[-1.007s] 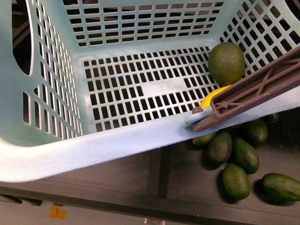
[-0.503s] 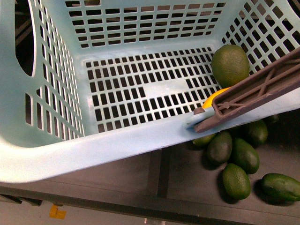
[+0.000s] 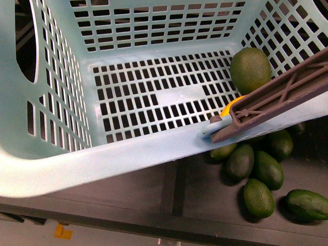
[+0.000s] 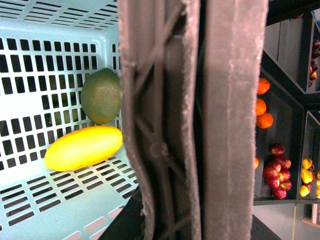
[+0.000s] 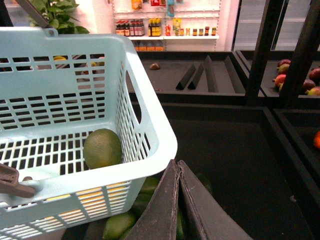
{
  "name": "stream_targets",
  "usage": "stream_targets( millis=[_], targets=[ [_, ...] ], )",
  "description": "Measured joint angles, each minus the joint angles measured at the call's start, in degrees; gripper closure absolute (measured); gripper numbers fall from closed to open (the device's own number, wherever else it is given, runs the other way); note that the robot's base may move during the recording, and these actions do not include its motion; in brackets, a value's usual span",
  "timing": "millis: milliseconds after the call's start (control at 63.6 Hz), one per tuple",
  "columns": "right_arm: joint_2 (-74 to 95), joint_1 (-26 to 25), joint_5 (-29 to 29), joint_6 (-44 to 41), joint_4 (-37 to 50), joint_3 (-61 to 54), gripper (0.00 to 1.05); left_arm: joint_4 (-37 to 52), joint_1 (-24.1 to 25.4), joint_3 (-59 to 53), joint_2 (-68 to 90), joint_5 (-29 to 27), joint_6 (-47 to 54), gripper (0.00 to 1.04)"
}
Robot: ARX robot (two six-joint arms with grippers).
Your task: Pick mango and avocado into basket
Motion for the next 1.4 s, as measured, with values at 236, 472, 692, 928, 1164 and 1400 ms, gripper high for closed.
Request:
stream_targets(
  millis=[236,472,692,928,1164,1400],
  targets=[
    [0.0,0.0,0.0,0.0,0.0,0.0,0.47,0.0,0.0,0.0,0.0,0.1,0.0,0.90],
    [0.0,0.0,0.0,0.0,0.0,0.0,0.10,0.0,0.0,0.0,0.0,0.1,0.0,0.90],
    [0.0,0.0,0.0,0.0,0.0,0.0,0.09,-3.2,-1.9,2.1,2.5,-30.7,-19.0,0.90],
    [0.0,0.0,0.0,0.0,0.0,0.0,0.09,1.4,3.0,0.4,3.0,-31.3,-21.5,0.90],
    [0.0,0.0,0.0,0.0,0.0,0.0,0.09,7.6,9.9,-3.0,6.1,-24.3,-26.3,0.90],
    [0.0,0.0,0.0,0.0,0.0,0.0,0.09,12.4,18.5,-2.4,15.3,-19.8,-28.6,0.90]
  ],
)
